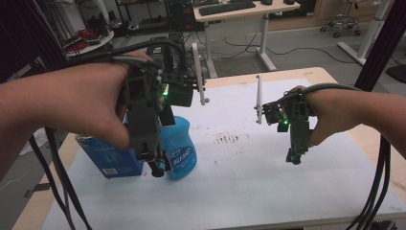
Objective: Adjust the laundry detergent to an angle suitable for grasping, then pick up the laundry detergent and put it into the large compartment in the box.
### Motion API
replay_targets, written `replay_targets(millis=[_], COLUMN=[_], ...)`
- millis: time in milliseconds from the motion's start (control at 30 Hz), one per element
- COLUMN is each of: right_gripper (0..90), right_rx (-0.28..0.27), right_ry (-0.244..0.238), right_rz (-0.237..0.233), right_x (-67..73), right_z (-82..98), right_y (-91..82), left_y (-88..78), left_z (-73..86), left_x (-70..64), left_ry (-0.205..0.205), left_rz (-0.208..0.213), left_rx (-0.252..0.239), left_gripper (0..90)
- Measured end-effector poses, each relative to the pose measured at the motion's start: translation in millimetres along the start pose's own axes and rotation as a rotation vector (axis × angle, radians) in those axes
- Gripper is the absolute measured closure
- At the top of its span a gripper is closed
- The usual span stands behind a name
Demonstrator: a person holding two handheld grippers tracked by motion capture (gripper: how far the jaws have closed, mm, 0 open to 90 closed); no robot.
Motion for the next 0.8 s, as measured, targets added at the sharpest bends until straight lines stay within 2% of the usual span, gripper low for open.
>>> replay_targets(millis=[133,333,800], right_gripper=[2.4,2.4,2.5], right_rx=[-0.008,-0.011,-0.009], right_ry=[0.009,0.009,0.011], right_rz=[0.005,0.013,0.02], right_x=[-0.3,-0.6,-3.1], right_z=[2.8,3.9,4.3], right_y=[-2.5,-4.6,-4.0], left_y=[-0.6,1.3,5.2], left_z=[-1.9,-2.4,-1.6], left_x=[1.7,1.2,6.9], left_ry=[-0.003,0.0,-0.002], left_rz=[-0.001,0.003,0.005], left_rx=[-0.012,0.004,0.002], left_gripper=[2.7,2.7,2.7])
Point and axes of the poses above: each handheld gripper's, and its own axes: y roughly forward along the jaws, z roughly out of its underside, x roughly to its left, the point moved 3 cm from there along y, roughly forward along the jaws, and after that the axes turned 3 degrees about y, right-handed, at the moved point
